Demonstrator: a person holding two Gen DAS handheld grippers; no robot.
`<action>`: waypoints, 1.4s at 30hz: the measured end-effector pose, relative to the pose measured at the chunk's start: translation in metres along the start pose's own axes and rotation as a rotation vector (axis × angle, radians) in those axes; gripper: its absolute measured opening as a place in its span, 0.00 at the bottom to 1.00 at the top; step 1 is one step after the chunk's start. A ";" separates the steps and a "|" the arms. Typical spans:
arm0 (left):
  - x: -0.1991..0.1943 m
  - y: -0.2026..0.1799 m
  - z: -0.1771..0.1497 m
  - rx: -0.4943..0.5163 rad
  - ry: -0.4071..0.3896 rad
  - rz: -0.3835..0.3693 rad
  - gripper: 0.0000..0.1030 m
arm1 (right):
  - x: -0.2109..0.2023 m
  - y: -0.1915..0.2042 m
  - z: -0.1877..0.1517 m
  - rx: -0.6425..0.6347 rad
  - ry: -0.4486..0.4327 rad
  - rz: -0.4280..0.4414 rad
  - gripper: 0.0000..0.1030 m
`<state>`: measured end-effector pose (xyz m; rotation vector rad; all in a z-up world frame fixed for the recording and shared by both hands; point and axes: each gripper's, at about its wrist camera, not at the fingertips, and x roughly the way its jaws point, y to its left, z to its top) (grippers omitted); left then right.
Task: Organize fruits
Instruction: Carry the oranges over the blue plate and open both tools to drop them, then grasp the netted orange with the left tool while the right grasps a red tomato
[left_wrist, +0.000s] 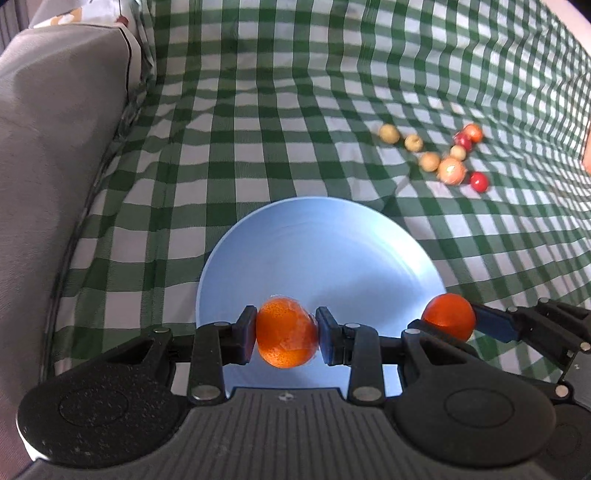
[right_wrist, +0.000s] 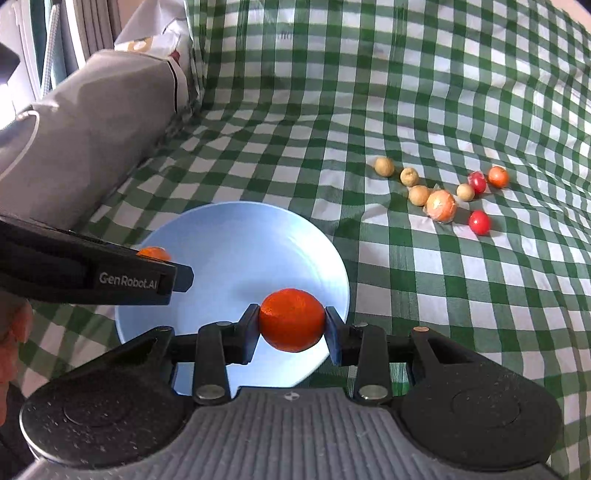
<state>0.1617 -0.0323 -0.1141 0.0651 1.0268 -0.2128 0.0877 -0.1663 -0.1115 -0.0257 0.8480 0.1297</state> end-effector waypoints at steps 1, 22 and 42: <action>0.005 0.000 0.001 0.002 0.007 0.002 0.37 | 0.004 0.000 0.000 -0.008 0.004 -0.004 0.37; -0.040 0.025 -0.019 -0.115 -0.083 0.050 1.00 | 0.031 -0.054 0.015 0.206 0.032 0.005 0.99; -0.066 0.050 -0.035 -0.111 -0.074 0.075 1.00 | 0.035 -0.008 0.016 0.208 0.076 0.158 0.99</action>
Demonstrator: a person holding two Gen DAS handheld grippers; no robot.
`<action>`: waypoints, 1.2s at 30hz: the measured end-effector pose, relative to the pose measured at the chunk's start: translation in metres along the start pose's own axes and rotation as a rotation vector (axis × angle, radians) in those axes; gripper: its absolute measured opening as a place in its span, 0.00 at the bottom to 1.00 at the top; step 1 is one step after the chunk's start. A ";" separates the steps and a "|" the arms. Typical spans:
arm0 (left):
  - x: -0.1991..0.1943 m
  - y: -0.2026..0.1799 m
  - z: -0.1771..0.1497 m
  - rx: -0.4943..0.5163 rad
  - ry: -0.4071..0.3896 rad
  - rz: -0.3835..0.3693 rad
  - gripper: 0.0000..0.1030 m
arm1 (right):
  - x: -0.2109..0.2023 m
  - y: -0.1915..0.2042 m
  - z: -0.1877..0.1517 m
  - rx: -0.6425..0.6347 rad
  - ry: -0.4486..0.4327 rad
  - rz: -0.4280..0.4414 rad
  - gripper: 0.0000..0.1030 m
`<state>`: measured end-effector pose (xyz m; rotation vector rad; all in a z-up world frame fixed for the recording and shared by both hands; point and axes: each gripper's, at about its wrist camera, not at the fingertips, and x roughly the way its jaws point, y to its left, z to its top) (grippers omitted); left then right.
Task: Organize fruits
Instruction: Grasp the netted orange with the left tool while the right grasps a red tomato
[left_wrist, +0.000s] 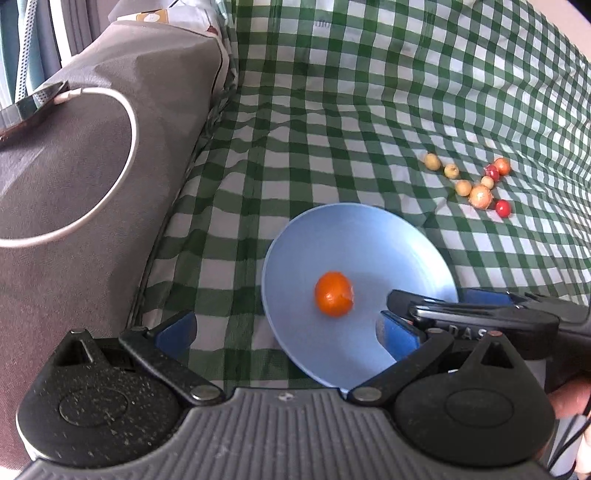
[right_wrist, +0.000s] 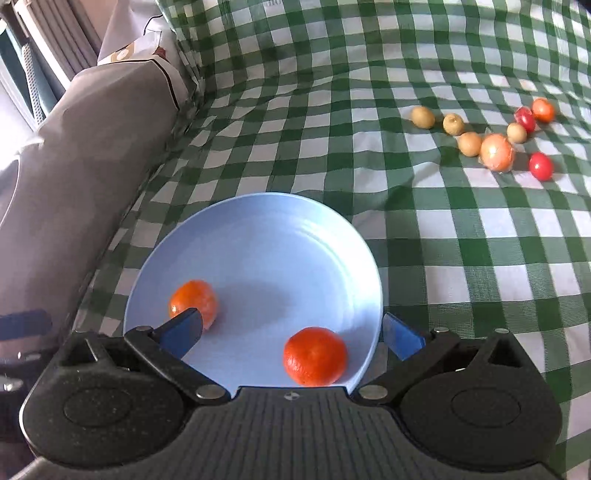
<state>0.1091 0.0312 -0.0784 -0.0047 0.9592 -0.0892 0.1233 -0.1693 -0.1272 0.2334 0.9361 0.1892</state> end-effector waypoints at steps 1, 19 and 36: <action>-0.001 -0.003 0.003 0.003 -0.003 -0.002 1.00 | -0.003 -0.002 0.000 0.006 -0.006 -0.008 0.99; 0.072 -0.191 0.114 0.151 -0.020 -0.196 1.00 | -0.060 -0.182 0.036 0.082 -0.262 -0.450 0.99; 0.168 -0.244 0.147 0.110 0.073 -0.135 1.00 | 0.059 -0.242 0.087 -0.109 -0.260 -0.251 0.45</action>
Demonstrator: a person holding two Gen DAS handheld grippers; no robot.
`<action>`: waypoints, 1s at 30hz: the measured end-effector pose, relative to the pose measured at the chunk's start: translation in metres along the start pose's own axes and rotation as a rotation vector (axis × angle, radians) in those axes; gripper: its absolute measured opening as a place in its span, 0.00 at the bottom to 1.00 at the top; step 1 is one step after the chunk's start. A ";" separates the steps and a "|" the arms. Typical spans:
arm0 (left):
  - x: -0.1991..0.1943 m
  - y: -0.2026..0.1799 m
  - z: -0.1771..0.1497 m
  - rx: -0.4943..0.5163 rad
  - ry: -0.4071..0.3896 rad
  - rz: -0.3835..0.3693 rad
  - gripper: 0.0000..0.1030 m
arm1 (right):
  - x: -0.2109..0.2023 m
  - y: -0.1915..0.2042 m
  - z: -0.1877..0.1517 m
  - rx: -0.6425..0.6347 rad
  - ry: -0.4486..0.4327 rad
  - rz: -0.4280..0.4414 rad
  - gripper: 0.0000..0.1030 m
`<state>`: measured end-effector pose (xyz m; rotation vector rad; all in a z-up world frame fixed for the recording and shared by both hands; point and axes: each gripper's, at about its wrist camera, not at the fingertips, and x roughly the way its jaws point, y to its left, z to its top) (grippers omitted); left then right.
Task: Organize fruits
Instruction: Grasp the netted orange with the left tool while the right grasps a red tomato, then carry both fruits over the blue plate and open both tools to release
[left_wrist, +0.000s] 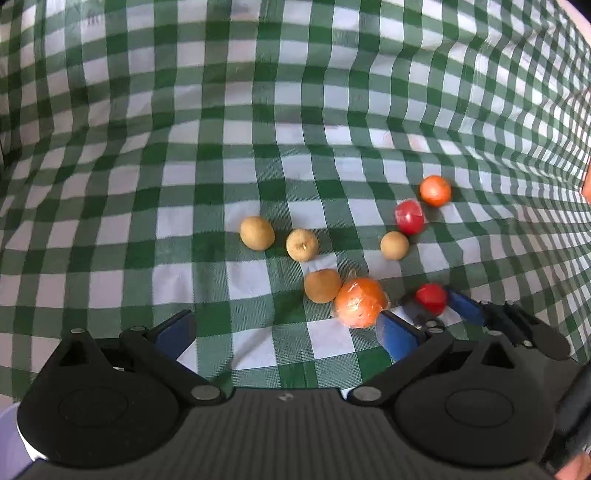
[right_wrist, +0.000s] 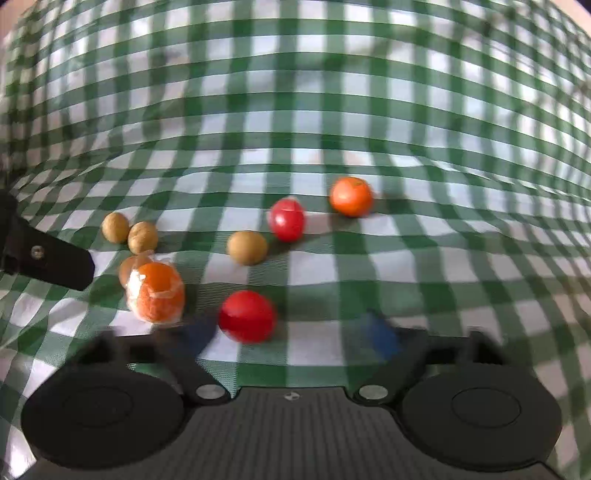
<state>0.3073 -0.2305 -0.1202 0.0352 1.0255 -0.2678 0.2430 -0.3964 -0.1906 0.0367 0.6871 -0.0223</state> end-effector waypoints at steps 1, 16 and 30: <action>0.003 -0.004 0.000 0.000 0.003 -0.002 1.00 | -0.001 0.000 -0.002 -0.019 -0.015 -0.008 0.32; 0.047 -0.047 0.011 -0.087 0.027 0.070 0.39 | -0.022 -0.038 -0.025 0.057 -0.010 -0.115 0.31; -0.046 -0.017 -0.057 0.006 0.072 -0.010 0.39 | -0.099 0.004 -0.031 0.103 0.017 -0.048 0.30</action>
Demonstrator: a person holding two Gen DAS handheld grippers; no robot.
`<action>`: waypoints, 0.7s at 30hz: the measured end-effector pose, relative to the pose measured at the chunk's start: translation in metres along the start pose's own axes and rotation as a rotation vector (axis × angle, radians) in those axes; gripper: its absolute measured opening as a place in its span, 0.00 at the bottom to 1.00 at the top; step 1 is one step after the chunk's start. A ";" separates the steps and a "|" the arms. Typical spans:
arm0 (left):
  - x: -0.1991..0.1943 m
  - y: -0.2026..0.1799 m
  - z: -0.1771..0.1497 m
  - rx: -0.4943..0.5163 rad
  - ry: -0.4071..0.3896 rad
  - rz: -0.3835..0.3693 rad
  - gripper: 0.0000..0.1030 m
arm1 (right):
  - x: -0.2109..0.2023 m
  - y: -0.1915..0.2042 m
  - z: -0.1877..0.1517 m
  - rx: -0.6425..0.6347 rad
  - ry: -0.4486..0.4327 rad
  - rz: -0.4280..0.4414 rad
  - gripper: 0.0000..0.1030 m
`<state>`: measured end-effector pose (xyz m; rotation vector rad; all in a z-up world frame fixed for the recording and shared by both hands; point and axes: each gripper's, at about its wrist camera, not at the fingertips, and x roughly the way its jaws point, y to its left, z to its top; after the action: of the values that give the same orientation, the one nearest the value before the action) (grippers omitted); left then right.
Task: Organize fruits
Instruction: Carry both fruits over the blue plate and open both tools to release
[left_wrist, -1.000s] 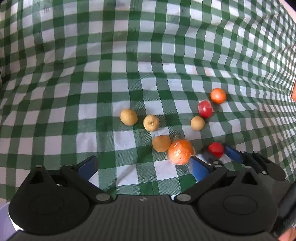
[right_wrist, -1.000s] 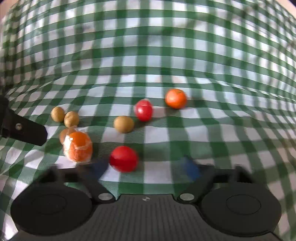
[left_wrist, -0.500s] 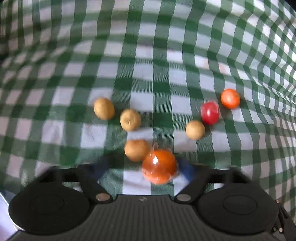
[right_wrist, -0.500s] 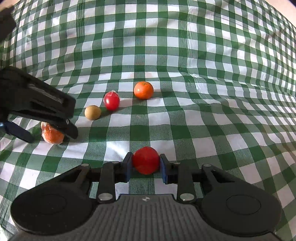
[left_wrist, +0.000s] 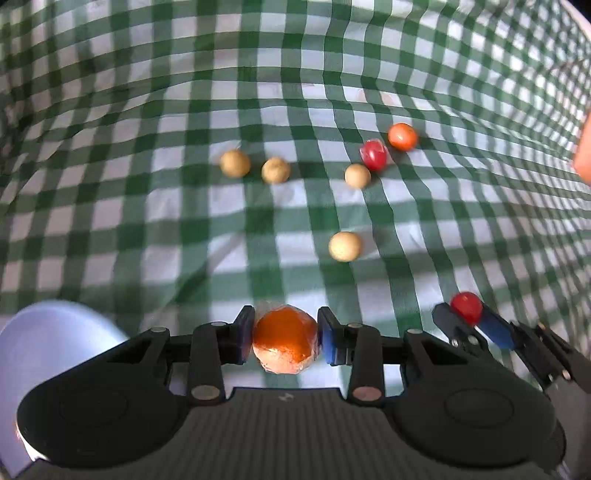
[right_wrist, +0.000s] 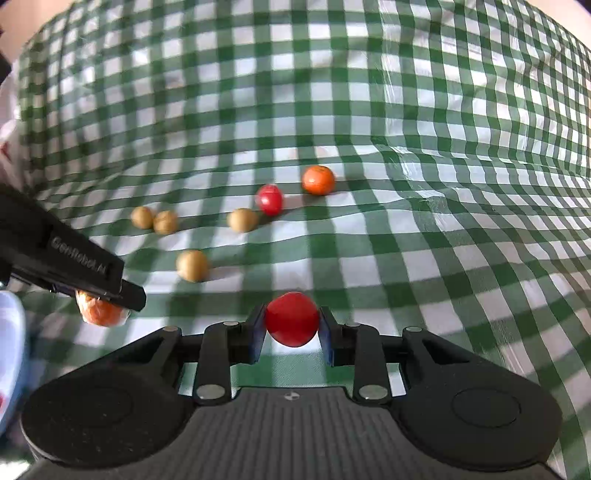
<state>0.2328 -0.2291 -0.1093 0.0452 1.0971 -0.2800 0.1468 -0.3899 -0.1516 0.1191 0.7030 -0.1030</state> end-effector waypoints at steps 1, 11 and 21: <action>-0.011 0.006 -0.007 0.000 -0.002 0.000 0.39 | -0.009 0.006 -0.002 -0.009 -0.004 0.002 0.30; -0.108 0.091 -0.079 -0.022 -0.039 0.085 0.39 | -0.094 0.096 -0.026 -0.097 0.003 0.138 0.30; -0.169 0.161 -0.129 -0.092 -0.090 0.134 0.39 | -0.168 0.192 -0.035 -0.180 -0.021 0.296 0.30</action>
<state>0.0882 -0.0175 -0.0353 0.0239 1.0118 -0.1104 0.0230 -0.1864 -0.0543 0.0485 0.6632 0.2421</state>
